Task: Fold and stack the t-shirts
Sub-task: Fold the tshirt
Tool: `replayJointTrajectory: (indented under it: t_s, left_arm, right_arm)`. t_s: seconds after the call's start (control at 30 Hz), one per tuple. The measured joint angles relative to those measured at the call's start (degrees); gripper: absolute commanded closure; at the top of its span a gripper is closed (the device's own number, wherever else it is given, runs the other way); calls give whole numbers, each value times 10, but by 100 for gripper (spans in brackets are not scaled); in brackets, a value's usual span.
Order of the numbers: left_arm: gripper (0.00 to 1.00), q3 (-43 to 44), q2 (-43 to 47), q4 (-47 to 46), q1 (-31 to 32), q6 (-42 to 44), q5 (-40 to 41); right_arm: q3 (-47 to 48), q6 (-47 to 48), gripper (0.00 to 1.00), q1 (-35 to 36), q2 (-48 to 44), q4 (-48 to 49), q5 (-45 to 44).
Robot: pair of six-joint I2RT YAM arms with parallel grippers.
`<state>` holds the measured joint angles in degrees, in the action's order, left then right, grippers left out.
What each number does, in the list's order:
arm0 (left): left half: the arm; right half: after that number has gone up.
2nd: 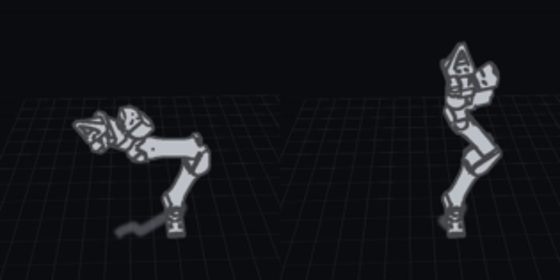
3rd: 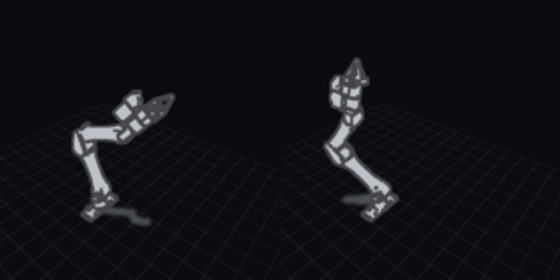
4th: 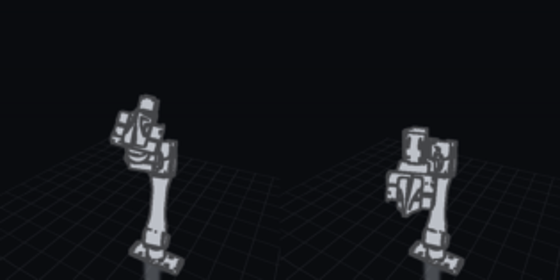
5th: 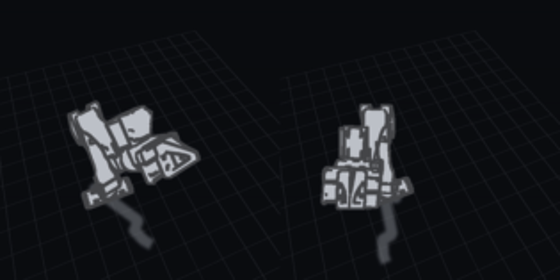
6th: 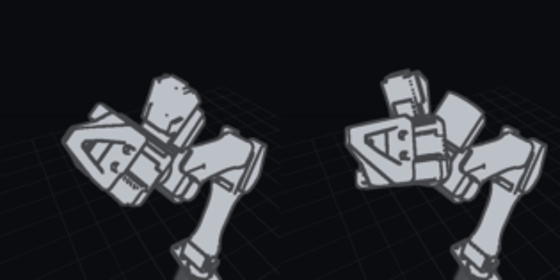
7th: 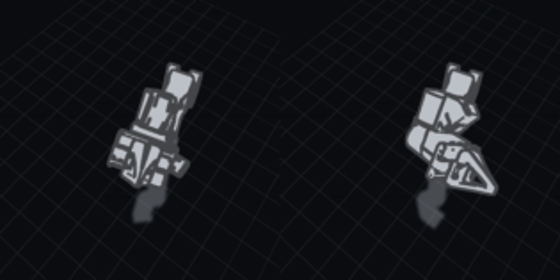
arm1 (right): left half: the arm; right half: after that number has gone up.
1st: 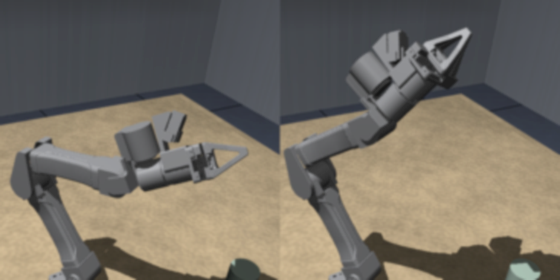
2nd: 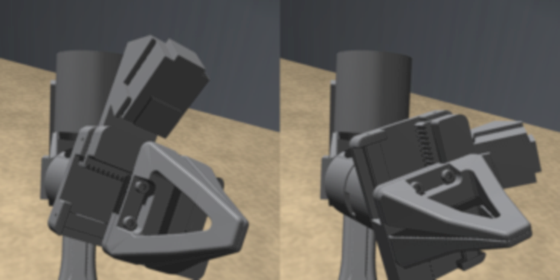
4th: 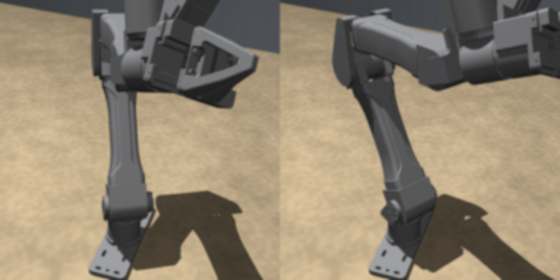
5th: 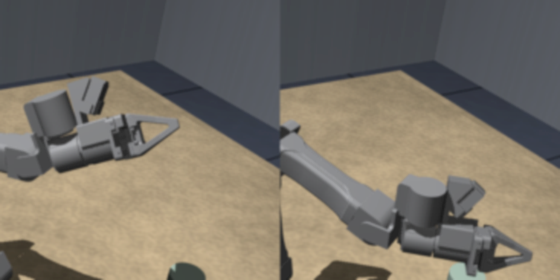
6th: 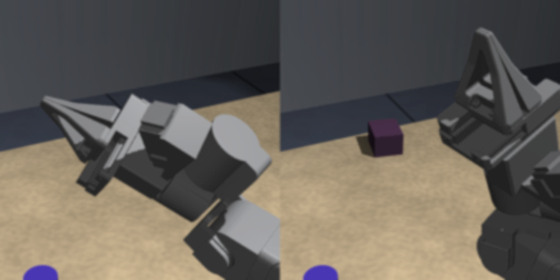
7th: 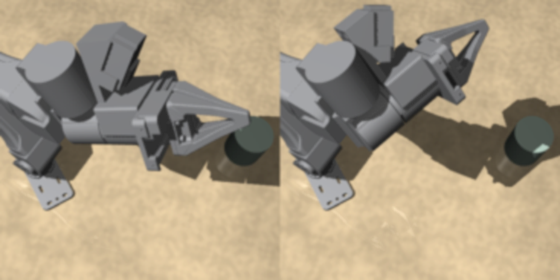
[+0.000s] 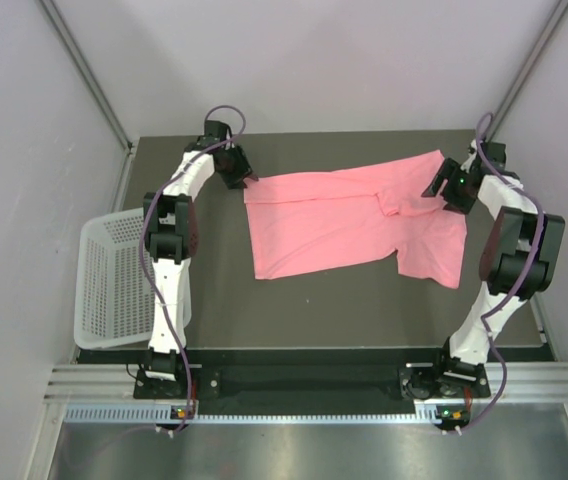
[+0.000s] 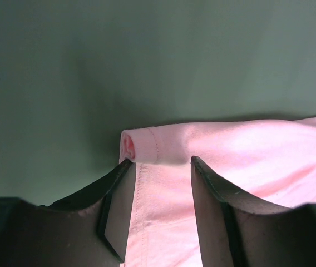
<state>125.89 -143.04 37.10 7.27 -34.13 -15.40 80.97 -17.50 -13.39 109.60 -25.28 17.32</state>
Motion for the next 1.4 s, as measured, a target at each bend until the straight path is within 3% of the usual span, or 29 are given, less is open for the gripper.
replayJointTrajectory:
  t_s: [1.4]
  left_arm:
    - [50,-3,0,-6,0,-2,-4]
  right_arm:
    - [13,-26,30,-3,83,97,70]
